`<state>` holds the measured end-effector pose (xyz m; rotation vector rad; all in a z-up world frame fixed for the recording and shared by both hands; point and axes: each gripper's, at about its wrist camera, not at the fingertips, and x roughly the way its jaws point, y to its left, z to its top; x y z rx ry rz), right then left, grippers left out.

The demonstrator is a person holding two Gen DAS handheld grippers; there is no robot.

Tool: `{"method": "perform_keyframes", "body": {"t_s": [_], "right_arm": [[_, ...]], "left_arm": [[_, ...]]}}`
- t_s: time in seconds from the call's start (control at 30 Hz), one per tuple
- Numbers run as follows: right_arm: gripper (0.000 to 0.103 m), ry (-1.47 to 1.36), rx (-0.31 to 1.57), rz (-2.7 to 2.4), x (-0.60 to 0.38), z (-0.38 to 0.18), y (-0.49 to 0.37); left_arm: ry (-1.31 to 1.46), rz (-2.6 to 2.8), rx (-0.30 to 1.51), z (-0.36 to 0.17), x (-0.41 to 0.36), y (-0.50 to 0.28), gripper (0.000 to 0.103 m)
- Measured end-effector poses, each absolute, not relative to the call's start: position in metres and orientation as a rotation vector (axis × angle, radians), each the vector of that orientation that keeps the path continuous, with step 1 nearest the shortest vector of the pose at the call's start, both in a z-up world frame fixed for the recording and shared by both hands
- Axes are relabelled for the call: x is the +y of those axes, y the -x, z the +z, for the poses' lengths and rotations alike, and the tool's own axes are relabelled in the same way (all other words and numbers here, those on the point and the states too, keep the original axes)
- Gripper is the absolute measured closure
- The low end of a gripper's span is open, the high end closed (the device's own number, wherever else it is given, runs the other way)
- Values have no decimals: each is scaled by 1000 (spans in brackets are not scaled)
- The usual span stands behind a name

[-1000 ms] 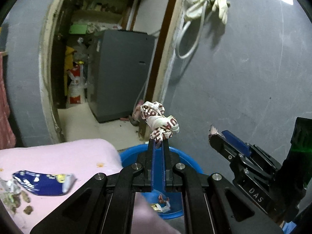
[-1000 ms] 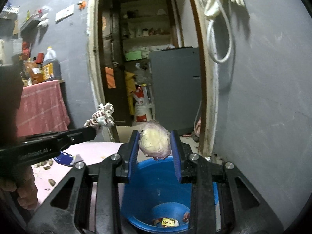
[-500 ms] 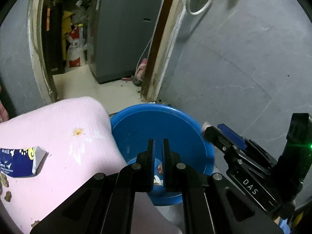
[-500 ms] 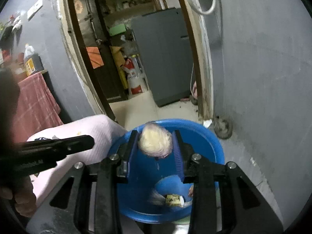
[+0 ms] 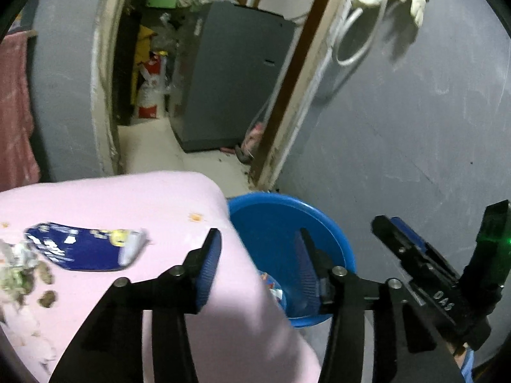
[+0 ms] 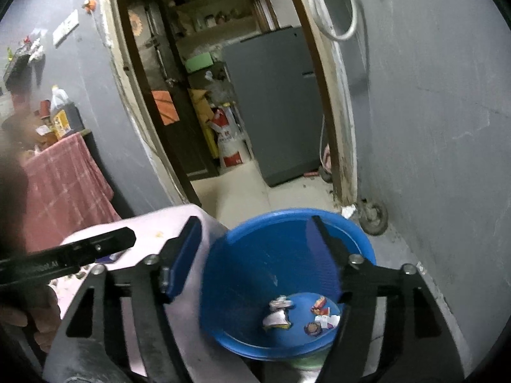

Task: Collect trash
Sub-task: 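Carry both items over the blue basin and open both tools to drop them, then move both tools back over the remaining trash on the table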

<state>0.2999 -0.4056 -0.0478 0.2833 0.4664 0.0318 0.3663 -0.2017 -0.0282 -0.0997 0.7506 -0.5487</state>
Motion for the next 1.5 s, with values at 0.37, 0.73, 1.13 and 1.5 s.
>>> {"method": "perform_keyframes", "body": {"t_s": [0.37,0.73,1.13,1.5], "right_arm": [[0,-216,312,98,-344,4,-274],[0,-163,232,226,-266,19,-257],[0,-121,236,328,-192,9,-249],[0,-49,338,327,-169,-29,-262]], "left_arm": [[156,-385,544,19,-114,-327,15],[128,-247,426,29,-40,-281,6],[133,-135,351,22,36,-249,2],[100,-115,391,-15,66,-253,2]]}}
